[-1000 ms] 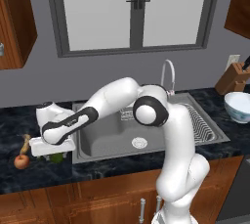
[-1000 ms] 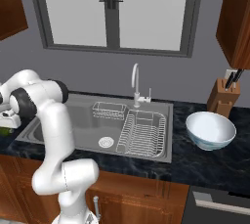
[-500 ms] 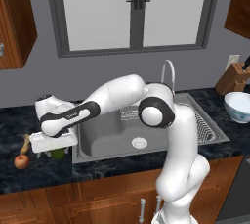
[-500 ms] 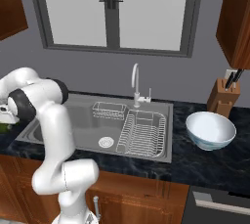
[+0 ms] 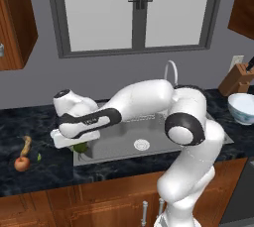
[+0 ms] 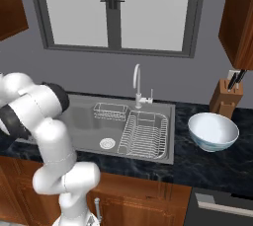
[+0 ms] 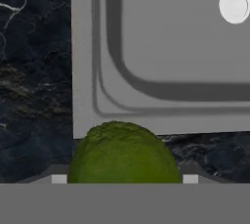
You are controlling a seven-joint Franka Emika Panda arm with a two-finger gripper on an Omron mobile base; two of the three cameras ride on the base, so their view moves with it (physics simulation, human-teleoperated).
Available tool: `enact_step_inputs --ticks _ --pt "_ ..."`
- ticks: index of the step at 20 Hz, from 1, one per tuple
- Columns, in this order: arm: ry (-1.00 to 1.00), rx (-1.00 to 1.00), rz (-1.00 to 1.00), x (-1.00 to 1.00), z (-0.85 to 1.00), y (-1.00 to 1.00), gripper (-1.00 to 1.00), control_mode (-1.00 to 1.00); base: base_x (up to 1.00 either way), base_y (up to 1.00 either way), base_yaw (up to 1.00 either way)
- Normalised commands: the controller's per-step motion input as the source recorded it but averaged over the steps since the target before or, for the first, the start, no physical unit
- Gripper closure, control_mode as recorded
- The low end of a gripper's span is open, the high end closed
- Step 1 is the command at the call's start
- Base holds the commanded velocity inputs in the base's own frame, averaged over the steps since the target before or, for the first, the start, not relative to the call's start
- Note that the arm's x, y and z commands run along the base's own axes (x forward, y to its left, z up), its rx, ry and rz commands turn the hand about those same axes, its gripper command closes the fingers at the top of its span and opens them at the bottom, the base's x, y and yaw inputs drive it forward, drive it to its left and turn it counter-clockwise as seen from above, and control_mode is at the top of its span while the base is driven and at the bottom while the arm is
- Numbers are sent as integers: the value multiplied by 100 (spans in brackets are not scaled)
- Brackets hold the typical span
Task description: There is a mixed pile of frozen fruits and vegetables on the counter. Locate all the frozen vegetables and place the items in a bowl on the counter. Take all the frozen fruits and defrost them in a running sink.
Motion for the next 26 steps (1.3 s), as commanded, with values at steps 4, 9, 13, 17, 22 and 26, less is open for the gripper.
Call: enact_step_inputs --ticks 4,9,13,17,22,26 --pt "-10 0 0 -27 52 -83 100 -100 0 0 0" --pt "0 4 0 0 77 -72 100 -100 0 0 0" --pt "6 3 4 -1 50 -84 100 -100 0 0 0" --pt "1 0 6 0 7 -100 100 -100 0 0 0" --pt "-1 0 1 -1 0 -100 100 -100 0 0 0" --pt "0 0 2 0 0 -100 100 -100 0 0 0"
